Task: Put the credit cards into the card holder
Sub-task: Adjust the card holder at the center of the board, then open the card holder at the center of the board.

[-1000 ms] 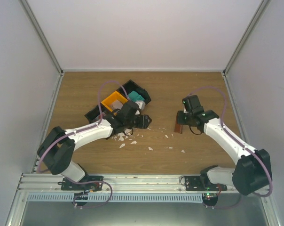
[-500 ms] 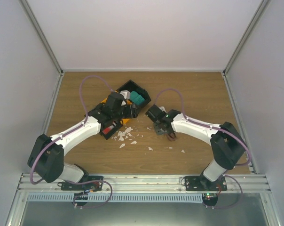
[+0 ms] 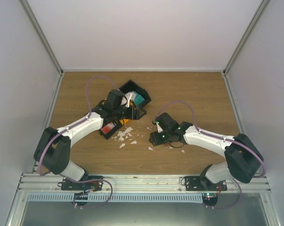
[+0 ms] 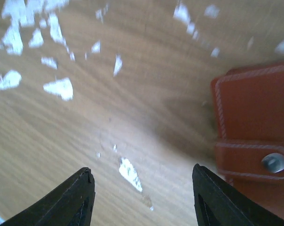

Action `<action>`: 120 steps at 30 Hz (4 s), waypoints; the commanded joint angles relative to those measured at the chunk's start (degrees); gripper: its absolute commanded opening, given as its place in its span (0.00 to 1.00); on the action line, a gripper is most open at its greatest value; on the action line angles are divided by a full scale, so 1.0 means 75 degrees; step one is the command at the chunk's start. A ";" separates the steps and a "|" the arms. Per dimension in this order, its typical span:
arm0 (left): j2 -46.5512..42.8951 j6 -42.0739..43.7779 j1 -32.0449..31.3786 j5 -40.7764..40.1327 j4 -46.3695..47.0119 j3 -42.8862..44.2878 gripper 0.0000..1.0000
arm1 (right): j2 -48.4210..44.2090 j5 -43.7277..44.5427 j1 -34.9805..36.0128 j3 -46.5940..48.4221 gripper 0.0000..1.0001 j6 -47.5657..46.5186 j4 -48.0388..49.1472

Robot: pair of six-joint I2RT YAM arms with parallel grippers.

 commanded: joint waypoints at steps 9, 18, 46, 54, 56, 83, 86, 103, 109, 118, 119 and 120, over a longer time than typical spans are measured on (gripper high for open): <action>0.1566 0.0582 -0.0726 0.1524 0.0937 0.0985 0.79 | 0.0187 -0.1477 -0.0724 -0.1480 0.58 0.0348 0.1133; 0.2787 0.0775 -0.0916 0.1472 0.0746 0.1975 0.79 | -0.0315 0.0317 -0.1477 -0.1745 0.56 0.0886 0.0179; 0.4637 0.0277 -0.1185 -0.0471 -0.0736 0.3045 0.63 | 0.1324 -0.0506 -0.3337 -0.0646 0.30 -0.0867 0.1880; 0.3591 -0.0687 -0.1217 -0.0662 -0.0231 0.1692 0.66 | 0.0809 -0.0042 -0.3305 -0.0508 0.34 -0.0585 0.1414; 0.3320 -0.0923 -0.1229 -0.0727 -0.0101 0.1467 0.68 | 0.0592 -0.0031 -0.3278 -0.0491 0.36 -0.0526 0.1277; 0.3641 -0.2419 -0.1722 0.0094 0.1453 0.0476 0.52 | 0.0979 -0.1679 -0.3069 -0.1929 0.27 -0.0406 0.2649; 0.3740 -0.2390 -0.1724 0.0093 0.1843 0.0321 0.50 | 0.1255 -0.2257 -0.3378 -0.1936 0.25 -0.0670 0.2904; 0.4070 -0.2670 -0.1594 0.1028 0.3316 0.0007 0.46 | 0.1530 -0.3204 -0.3557 -0.1979 0.22 -0.0743 0.3424; 0.4160 -0.2985 -0.1525 0.1437 0.3819 -0.0079 0.39 | 0.1626 -0.3584 -0.3558 -0.1975 0.21 -0.0688 0.3589; 0.3786 -0.2524 -0.1524 0.1034 0.3345 -0.0126 0.02 | 0.0933 -0.2288 -0.3530 -0.1706 0.27 -0.0583 0.2762; 0.3729 -0.2477 -0.1519 0.1014 0.3273 -0.0121 0.01 | 0.0749 -0.1992 -0.3499 -0.1602 0.30 -0.0556 0.2530; 0.3665 -0.2427 -0.1520 0.0983 0.3164 -0.0112 0.00 | 0.0568 -0.1704 -0.3419 -0.1496 0.35 -0.0549 0.2318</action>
